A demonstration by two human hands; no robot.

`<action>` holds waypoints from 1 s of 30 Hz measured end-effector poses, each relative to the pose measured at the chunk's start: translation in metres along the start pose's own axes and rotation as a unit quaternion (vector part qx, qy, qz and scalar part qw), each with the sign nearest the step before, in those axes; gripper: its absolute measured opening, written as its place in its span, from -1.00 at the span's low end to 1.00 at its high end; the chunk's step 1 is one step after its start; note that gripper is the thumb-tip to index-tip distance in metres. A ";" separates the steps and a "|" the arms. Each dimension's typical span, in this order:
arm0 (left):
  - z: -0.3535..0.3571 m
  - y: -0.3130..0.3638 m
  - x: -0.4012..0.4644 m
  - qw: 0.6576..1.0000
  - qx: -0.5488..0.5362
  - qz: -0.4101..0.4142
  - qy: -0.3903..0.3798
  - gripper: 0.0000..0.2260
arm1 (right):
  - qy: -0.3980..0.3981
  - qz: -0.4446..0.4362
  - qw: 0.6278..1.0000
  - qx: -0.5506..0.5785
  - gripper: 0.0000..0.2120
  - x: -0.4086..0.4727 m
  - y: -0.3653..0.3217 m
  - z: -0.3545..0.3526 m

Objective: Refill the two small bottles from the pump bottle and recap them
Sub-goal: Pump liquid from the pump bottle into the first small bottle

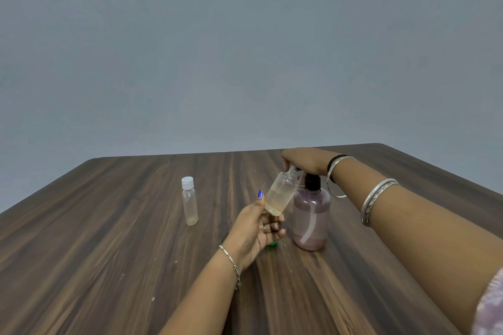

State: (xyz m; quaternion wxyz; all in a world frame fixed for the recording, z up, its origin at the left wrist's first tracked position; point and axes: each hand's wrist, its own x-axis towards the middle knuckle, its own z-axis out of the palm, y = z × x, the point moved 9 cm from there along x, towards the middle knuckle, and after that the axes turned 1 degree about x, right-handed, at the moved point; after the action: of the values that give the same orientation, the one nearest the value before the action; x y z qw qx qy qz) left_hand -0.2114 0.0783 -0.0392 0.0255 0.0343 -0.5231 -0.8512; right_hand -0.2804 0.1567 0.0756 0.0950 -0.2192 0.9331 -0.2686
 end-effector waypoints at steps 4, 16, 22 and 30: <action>0.001 0.001 -0.001 1.000 -0.002 0.001 0.001 -0.64 | -0.001 -0.015 1.000 0.002 -0.77 -0.003 -0.008 -0.004; 0.000 0.005 -0.001 1.000 -0.008 0.010 0.008 -0.64 | -0.008 -0.003 1.000 -0.030 -0.76 -0.003 -0.008 -0.004; -0.002 0.005 -0.002 1.000 0.001 0.013 0.017 -0.65 | 0.003 0.003 1.000 -0.021 -0.80 -0.001 0.000 -0.001; 0.001 0.010 -0.002 1.000 -0.001 0.026 0.014 -0.67 | -0.017 -0.007 1.000 0.016 -0.79 -0.005 -0.009 -0.005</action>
State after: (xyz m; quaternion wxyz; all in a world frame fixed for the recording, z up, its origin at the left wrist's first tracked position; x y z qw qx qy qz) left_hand -0.2091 0.0752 -0.0297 0.0551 0.0324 -0.5230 -0.8499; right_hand -0.2741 0.1544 0.0853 0.1120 -0.2290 0.9253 -0.2809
